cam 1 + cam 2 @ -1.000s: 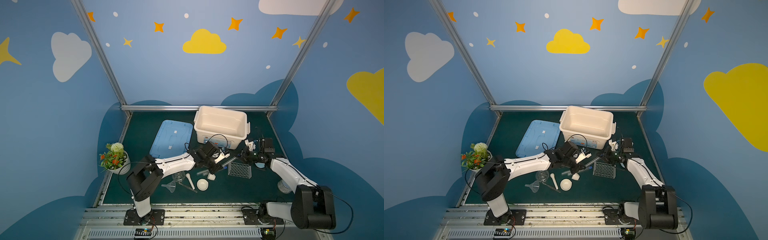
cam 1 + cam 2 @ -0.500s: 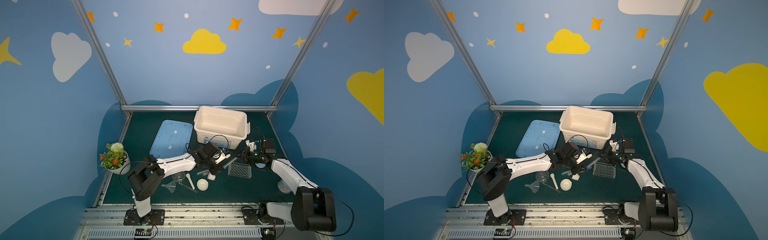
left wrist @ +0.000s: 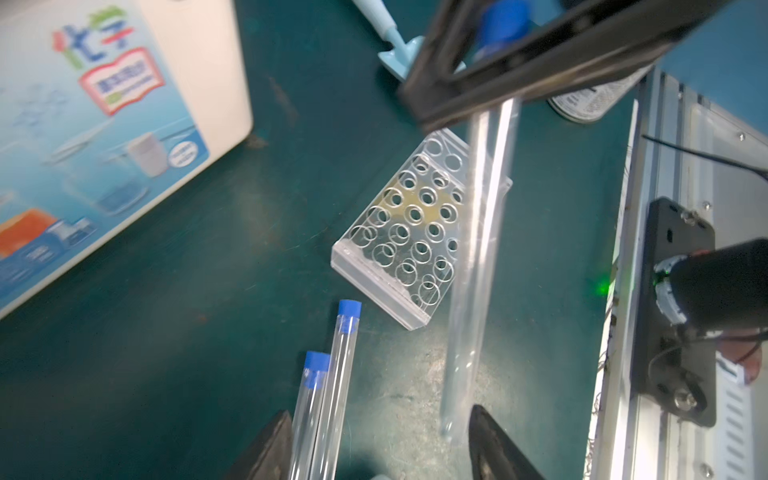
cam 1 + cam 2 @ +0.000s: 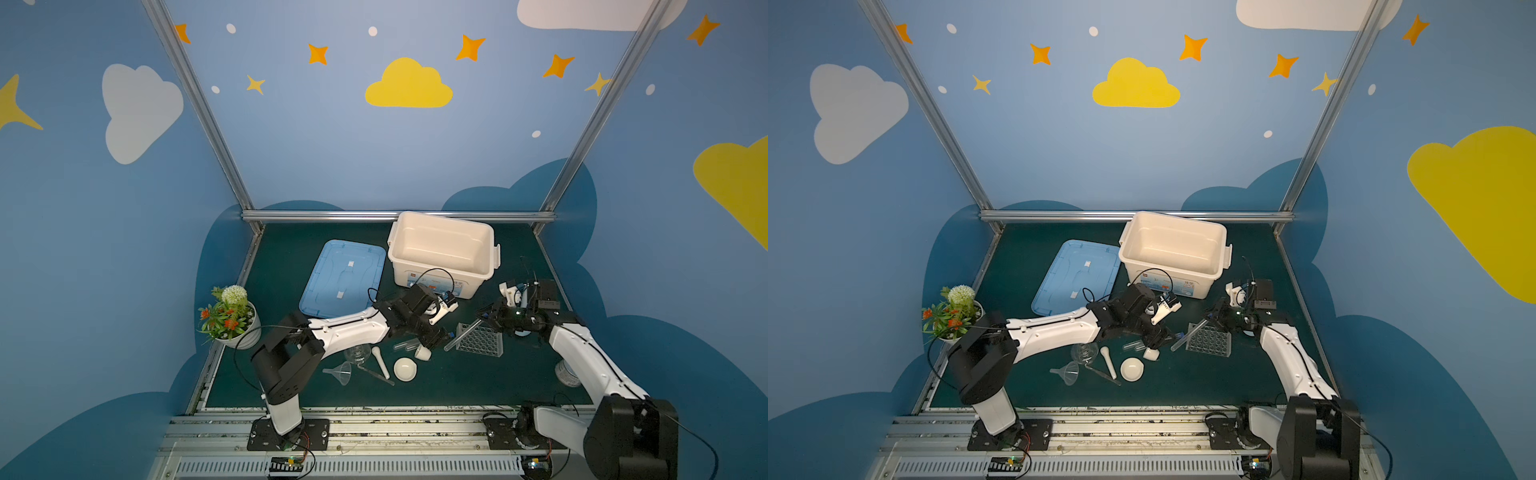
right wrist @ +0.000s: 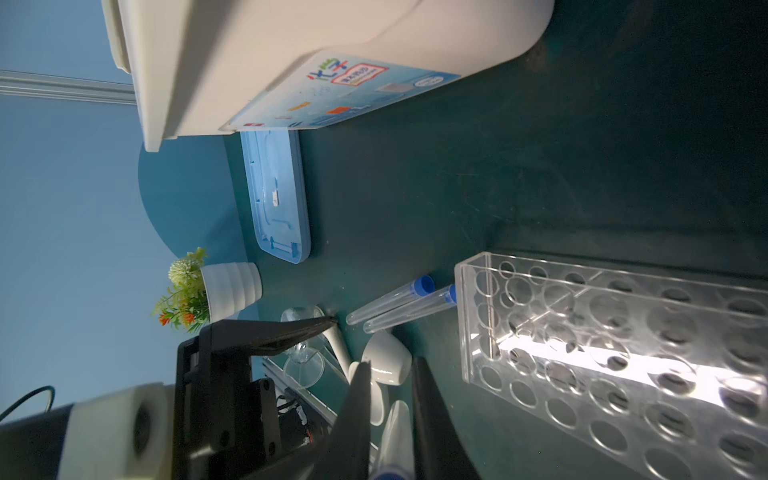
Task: Organize the chemistry lab equipment
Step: 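Grip the tube's capped end with the right gripper while the left gripper opens, then carry the tube over the clear rack with the right gripper while the left gripper withdraws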
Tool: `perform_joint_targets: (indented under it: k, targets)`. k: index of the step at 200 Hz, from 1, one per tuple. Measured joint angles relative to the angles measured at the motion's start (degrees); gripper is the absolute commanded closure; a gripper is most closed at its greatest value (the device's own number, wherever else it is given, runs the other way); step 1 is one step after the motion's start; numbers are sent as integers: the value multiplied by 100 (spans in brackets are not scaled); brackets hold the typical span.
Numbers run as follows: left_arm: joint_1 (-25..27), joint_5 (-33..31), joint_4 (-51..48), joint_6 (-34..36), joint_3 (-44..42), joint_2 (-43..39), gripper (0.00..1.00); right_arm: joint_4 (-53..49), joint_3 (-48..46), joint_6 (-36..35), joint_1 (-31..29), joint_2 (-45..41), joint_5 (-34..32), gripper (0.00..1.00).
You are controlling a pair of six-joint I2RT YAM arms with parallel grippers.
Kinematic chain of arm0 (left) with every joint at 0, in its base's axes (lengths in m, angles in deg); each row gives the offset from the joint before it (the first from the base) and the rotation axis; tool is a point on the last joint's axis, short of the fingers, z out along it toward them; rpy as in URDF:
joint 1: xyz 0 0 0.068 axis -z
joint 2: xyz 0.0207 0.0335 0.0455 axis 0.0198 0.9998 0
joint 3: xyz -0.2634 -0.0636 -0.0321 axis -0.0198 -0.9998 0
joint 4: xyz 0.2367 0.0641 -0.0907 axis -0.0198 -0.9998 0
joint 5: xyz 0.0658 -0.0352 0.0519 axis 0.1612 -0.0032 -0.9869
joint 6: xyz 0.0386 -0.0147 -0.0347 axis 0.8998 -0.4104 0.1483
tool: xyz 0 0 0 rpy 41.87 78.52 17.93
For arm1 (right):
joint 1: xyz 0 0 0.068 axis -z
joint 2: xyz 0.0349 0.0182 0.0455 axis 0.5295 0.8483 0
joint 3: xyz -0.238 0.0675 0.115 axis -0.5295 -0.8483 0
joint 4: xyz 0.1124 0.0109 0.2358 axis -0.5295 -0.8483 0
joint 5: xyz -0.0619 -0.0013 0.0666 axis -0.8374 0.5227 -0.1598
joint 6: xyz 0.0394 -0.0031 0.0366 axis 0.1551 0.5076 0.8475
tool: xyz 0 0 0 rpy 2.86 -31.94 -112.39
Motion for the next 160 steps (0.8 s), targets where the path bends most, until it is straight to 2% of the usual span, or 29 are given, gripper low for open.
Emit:
perform_joint_targets:
  k: [42,85,160]
  targets:
    - [-201,-365,160,-144,-400,-413,28,-625,654,-549,7,-981,-903,88]
    - [-402,-498,243,-275,-557,-442,23,-807,734,-999,-197,-2041,-2131,88]
    - [-411,-667,227,-387,-608,-442,22,-1045,673,-1357,-916,-2170,-3807,89]
